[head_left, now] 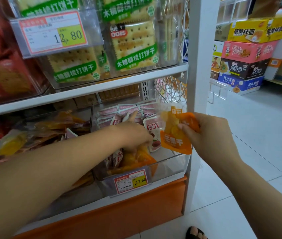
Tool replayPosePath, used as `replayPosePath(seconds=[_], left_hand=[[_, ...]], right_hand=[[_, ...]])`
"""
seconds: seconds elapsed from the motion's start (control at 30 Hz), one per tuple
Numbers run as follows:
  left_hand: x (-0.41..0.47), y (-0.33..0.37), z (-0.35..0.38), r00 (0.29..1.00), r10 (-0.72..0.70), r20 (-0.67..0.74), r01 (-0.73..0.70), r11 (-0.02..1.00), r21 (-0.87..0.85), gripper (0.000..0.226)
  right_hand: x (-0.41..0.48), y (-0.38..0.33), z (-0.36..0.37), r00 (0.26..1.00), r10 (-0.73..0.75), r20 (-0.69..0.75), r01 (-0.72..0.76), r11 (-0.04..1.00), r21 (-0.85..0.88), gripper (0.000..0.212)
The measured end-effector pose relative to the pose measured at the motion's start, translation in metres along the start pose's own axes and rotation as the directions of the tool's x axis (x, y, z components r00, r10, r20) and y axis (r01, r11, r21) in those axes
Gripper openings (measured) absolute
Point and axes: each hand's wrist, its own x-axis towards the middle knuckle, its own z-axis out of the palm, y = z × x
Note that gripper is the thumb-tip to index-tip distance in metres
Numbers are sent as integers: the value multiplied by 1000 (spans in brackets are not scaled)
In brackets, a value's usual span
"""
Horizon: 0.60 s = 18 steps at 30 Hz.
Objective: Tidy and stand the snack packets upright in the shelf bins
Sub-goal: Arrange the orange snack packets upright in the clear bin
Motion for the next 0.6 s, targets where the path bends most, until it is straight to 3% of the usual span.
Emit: replayPosePath(seconds=[0.1,0.23,0.37,0.5,0.6], left_hand=[[-3,1,3,992,108,-71,-94,980,173,25],[-13,-1,1,963,190,-190,-146,964,221,19],[-30,-11,-4,918,83,-389,-76,997,34,24],[-49,-16,5,757,5,-654,-59,996,-61,12],[-70,-12,15,648,-120,-752,31,991,-132,14]], right_hand=[[0,-1,0,1000,10,14,-10,1000,5,30],[0,-1,0,1000,6,14,-7,1000,13,30],[0,-1,0,997,-52,-55,54,998,39,22],[-2,-7,-6,964,-122,-237,147,985,94,16],[-8,-17,-8,932,-131,-338,197,966,170,13]])
